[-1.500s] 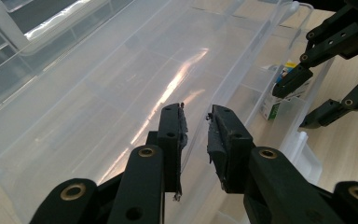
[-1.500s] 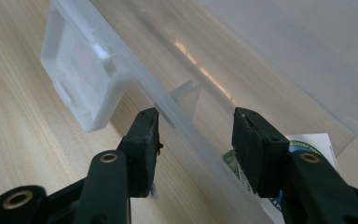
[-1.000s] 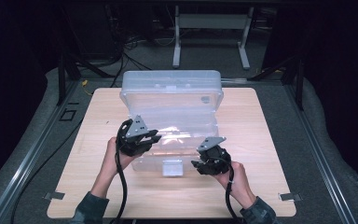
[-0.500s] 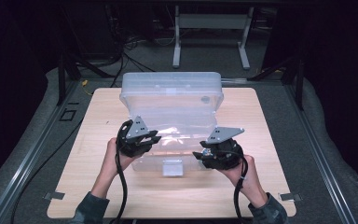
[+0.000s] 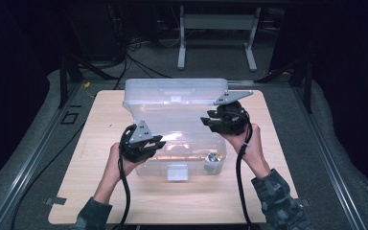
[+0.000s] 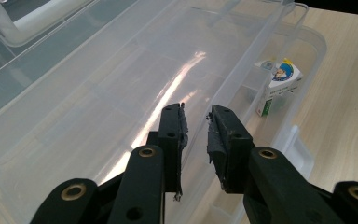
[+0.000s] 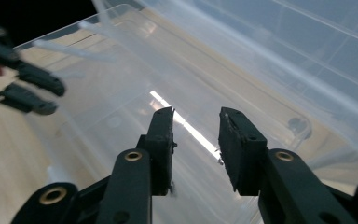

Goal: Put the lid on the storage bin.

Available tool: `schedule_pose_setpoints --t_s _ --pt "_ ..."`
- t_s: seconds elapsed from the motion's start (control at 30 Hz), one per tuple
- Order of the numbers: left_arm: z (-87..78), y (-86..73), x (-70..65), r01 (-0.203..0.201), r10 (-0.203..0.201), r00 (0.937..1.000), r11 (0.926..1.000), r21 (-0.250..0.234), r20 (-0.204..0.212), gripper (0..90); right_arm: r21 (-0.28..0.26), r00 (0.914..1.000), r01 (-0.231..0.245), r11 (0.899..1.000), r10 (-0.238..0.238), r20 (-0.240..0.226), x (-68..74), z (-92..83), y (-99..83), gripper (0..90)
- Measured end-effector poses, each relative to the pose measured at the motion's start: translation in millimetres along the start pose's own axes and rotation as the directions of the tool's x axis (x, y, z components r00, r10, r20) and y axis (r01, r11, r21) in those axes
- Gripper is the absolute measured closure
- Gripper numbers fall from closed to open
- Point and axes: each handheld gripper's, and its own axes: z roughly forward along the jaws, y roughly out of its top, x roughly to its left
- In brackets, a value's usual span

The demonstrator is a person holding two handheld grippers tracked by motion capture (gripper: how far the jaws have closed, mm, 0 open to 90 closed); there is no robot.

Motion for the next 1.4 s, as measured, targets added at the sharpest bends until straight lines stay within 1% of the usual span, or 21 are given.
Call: schedule_pose_setpoints --t_s 0.03,0.07,0.1,0.17,0.23,0.27,0.37,0.4,0.47,0.5,0.57,0.63,0.67,0.7,0.87,0.93,1.17,1.23,1.27,1.3,1.4 --pt "0.1 -0.4 -0.1 0.000 0.000 1.0000 1.0000 0.000 0.001 74.2 -0.011 0.9999 -0.009 1.000 0.009 0.005 -2.4 4.3 0.9 68.3" --pt "0.2 -0.9 -0.3 0.005 -0.005 1.0000 1.0000 0.000 0.004 74.2 -0.044 0.9996 -0.015 0.999 0.016 0.022 -3.4 6.3 0.7 71.9" --pt "0.2 -1.4 -0.6 0.007 -0.007 0.9999 1.0000 0.003 0.009 74.2 -0.059 0.9993 -0.018 0.998 0.019 0.031 -4.2 8.3 0.7 72.8" --pt "0.1 -2.4 -1.1 0.010 -0.010 0.9999 0.9999 0.004 0.013 74.2 -0.072 0.9992 -0.031 0.997 0.033 0.022 -4.7 11.8 0.0 76.2" --pt "-0.1 -3.0 -1.2 0.013 -0.013 0.9998 0.9999 0.008 0.017 74.2 -0.068 0.9988 -0.037 0.997 0.039 0.030 -4.3 14.6 -1.6 79.0" --pt "-0.2 -3.4 -1.4 0.014 -0.014 0.9998 0.9999 0.009 0.017 74.2 -0.083 0.9987 -0.040 0.996 0.042 0.030 -4.2 15.2 -2.5 80.2" --pt "-0.7 -4.0 -3.4 0.025 -0.025 0.9996 0.9995 0.020 0.014 73.3 -0.078 0.9987 -0.044 0.996 0.046 0.021 -4.0 14.0 -5.0 81.9" --pt "-1.5 -3.9 -4.0 0.033 -0.033 0.9994 0.9991 0.027 0.003 71.8 -0.076 0.9988 -0.043 0.996 0.044 0.019 -3.7 13.7 -6.1 82.3" --pt "-2.8 -4.6 -4.2 0.044 -0.044 0.9990 0.9985 0.031 -0.001 69.4 -0.070 0.9990 -0.040 0.997 0.041 0.018 -3.5 12.7 -7.5 82.3" --pt "-4.1 -5.4 -3.9 0.061 -0.061 0.9981 0.9977 0.029 0.003 67.3 -0.072 0.9990 -0.039 0.997 0.041 0.016 -3.1 12.5 -8.1 82.2" --pt "-6.3 -7.2 -3.6 0.081 -0.082 0.9963 0.9962 0.032 0.028 59.2 -0.067 0.9992 -0.037 0.997 0.039 0.015 -2.7 11.8 -9.8 82.7" --pt "-8.5 -8.0 -5.2 0.081 -0.082 0.9962 0.9951 0.058 0.029 49.7 -0.063 0.9992 -0.036 0.997 0.036 0.014 -1.9 11.2 -11.3 82.6" --pt "-9.9 -8.5 -6.6 0.076 -0.078 0.9968 0.9944 0.073 0.017 43.0 -0.065 0.9993 -0.035 0.997 0.036 0.011 -1.4 11.1 -12.0 82.5" --pt "-12.2 -9.6 -8.1 0.074 -0.075 0.9971 0.9945 0.075 0.015 38.2 -0.062 0.9993 -0.033 0.998 0.035 0.017 -0.7 10.5 -12.7 82.5" --pt "-30.5 -15.6 -12.2 0.083 -0.082 0.9965 0.9950 0.055 -0.012 28.1 -0.055 0.9995 -0.026 0.998 0.026 0.015 2.1 9.4 -17.3 82.3" --pt "-37.7 -19.6 -12.5 0.102 -0.100 0.9944 0.9936 0.048 -0.031 23.7 -0.047 0.9996 -0.024 0.999 0.025 0.010 3.5 9.0 -18.9 81.9" --pt "-53.7 -38.3 -13.3 0.149 -0.146 0.9866 0.9883 0.035 -0.073 18.3 -0.047 0.9994 -0.035 0.998 0.035 0.004 6.1 7.6 -24.7 81.9" --pt "-57.1 -43.4 -13.4 0.154 -0.150 0.9848 0.9874 0.038 -0.088 16.7 -0.042 0.9994 -0.034 0.999 0.034 -0.002 6.8 7.2 -26.0 81.8" --pt "-58.4 -46.2 -14.1 0.162 -0.158 0.9823 0.9863 0.031 -0.101 15.2 -0.043 0.9994 -0.034 0.998 0.034 0.000 7.3 7.2 -26.8 81.8" --pt "-60.1 -49.0 -13.9 0.161 -0.158 0.9819 0.9865 0.028 -0.105 14.5 -0.035 0.9993 -0.039 0.999 0.038 -0.005 7.6 6.8 -27.3 81.7" --pt "-61.9 -58.6 -11.5 0.179 -0.174 0.9760 0.9834 0.030 -0.131 10.3 -0.033 0.9992 -0.038 0.999 0.038 -0.014 8.4 6.7 -29.8 81.5"
